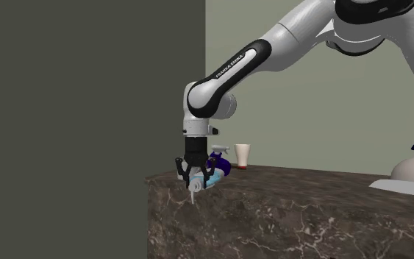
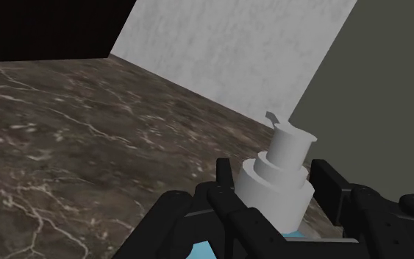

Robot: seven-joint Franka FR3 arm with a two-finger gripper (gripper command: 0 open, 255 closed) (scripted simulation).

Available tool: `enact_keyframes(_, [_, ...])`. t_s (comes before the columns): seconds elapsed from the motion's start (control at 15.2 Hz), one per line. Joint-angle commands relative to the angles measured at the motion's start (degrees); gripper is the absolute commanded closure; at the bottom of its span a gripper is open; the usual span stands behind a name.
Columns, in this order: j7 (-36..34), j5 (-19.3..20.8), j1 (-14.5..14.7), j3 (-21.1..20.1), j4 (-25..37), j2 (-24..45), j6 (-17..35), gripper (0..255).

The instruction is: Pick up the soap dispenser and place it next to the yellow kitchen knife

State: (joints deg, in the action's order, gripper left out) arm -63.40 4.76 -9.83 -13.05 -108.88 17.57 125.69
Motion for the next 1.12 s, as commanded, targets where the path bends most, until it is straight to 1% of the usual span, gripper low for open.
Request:
enact_keyframes(0.0, [0.0, 0.0, 0.0, 0.0, 0.0, 0.0, 0.0, 255])
enact_keyframes(0.13, [0.0, 0.0, 0.0, 0.0, 0.0, 0.0, 0.0, 255])
enact_keyframes(1.06, [0.9, -1.4, -0.3, -0.4, 5.2, -4.4, -9.5, 255])
